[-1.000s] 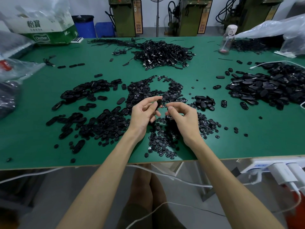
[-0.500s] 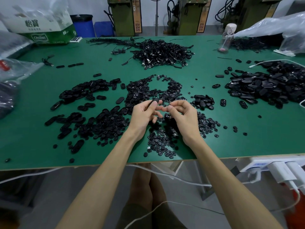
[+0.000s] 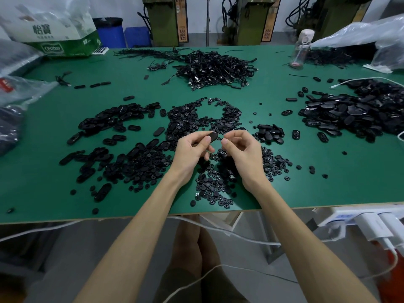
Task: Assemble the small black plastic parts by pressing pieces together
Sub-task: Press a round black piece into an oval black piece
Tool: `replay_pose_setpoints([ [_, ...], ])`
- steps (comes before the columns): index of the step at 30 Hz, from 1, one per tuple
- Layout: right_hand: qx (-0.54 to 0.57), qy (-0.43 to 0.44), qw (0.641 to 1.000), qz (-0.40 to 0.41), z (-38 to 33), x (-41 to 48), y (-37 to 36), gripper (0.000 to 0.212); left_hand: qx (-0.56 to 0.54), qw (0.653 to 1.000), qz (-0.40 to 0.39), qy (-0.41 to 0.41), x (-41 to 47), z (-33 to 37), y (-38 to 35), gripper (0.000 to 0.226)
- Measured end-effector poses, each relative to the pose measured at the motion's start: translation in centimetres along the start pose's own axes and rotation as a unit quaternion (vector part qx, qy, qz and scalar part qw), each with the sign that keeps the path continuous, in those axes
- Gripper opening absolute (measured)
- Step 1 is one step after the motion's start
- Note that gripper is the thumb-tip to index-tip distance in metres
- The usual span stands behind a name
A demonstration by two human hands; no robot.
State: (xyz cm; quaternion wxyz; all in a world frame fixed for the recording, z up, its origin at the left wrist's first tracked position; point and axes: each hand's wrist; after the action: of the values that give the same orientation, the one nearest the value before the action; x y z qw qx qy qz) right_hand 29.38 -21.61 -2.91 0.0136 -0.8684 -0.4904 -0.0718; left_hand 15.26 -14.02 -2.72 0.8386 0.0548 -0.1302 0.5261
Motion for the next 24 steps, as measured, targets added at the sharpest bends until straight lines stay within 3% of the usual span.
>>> replay_pose_setpoints([
  [9, -0.001, 0.002, 1.0, 0.006, -0.17, -0.1, 0.05, 0.01, -0.028, 1.0, -0.009, -0.004, -0.08, 0.26, -0.15, 0.029],
  [17, -0.007, -0.004, 1.0, 0.015, -0.09, -0.15, -0.03, 0.007, -0.029, 0.999, -0.012, -0.017, -0.18, 0.24, -0.24, 0.024],
  [24, -0.081, 0.021, 0.996, 0.04, -0.02, -0.15, -0.11, 0.005, -0.024, 1.0, -0.012, -0.008, -0.21, 0.28, -0.24, 0.023],
])
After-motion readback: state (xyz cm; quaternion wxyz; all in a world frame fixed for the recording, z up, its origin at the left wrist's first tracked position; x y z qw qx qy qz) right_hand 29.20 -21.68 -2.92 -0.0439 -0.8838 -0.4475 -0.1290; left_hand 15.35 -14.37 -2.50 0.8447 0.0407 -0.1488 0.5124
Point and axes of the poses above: each hand's wrist, its own x-axis towards the middle knuckle, its own y-axis out of the back of the hand, z = x × y, and after that the axes turned 8 degrees about -y, right-handed
